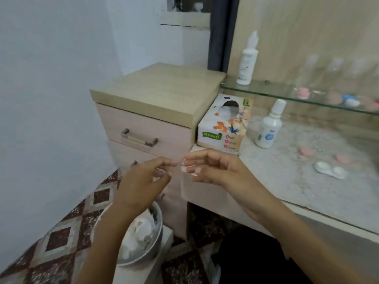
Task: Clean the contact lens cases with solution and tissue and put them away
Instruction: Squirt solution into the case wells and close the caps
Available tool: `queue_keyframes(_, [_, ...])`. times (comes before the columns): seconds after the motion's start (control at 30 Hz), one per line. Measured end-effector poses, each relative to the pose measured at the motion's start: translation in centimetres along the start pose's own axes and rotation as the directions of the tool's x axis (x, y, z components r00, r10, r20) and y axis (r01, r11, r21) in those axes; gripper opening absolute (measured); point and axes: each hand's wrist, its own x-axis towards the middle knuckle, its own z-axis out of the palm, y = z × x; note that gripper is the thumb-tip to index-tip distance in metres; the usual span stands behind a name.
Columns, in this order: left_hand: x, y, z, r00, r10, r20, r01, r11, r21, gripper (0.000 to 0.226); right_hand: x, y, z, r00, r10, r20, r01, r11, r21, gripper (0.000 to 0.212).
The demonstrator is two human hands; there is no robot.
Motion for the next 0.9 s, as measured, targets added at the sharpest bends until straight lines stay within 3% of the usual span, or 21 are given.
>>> queue_keyframes(0.1, [1.8,4.3,1.6,0.999,0.038,0.031,-0.037,0.999,-0.029,0.018,-1.3,-1.5,-4.0,0.993,-0.059,-0.103,0.057,0.998,-0.023,0.023])
queue_keyframes(0.23, [4.2,9.6,5.3,0.989,0.116,0.090,-0.110,0.992,-0.068,0.020,-3.5,-2.5,-9.5,0.966,-0.088,-0.244,0.074,0.995,-0.067,0.020])
queue_keyframes(0.4, [6.2,14.7,10.7,0.990,0.138,-0.027,-0.141,0.961,-0.238,0.018,-6.6,-2.5,-15.6,0.911,-0.086,-0.403,0.024,0.988,-0.155,0.021])
queue_keyframes(0.63, [9.6,15.8,17.5,0.968,0.118,-0.221,-0.202,0.889,-0.411,0.066,-9.7,0.2,-21.6,0.790,-0.078,-0.609,-0.037,0.984,-0.175,0.020])
queue_keyframes(0.8, [12.2,15.2,19.8,0.973,0.026,-0.230,-0.128,0.889,-0.439,0.079,-11.0,2.8,-23.6,0.731,-0.111,-0.673,-0.065,0.971,-0.231,0.022])
queue_keyframes(0.9, [13.0,15.0,20.8,0.978,0.014,-0.210,-0.104,0.899,-0.425,0.075,-11.3,4.0,-24.3,0.690,-0.122,-0.714,-0.077,0.968,-0.240,0.024])
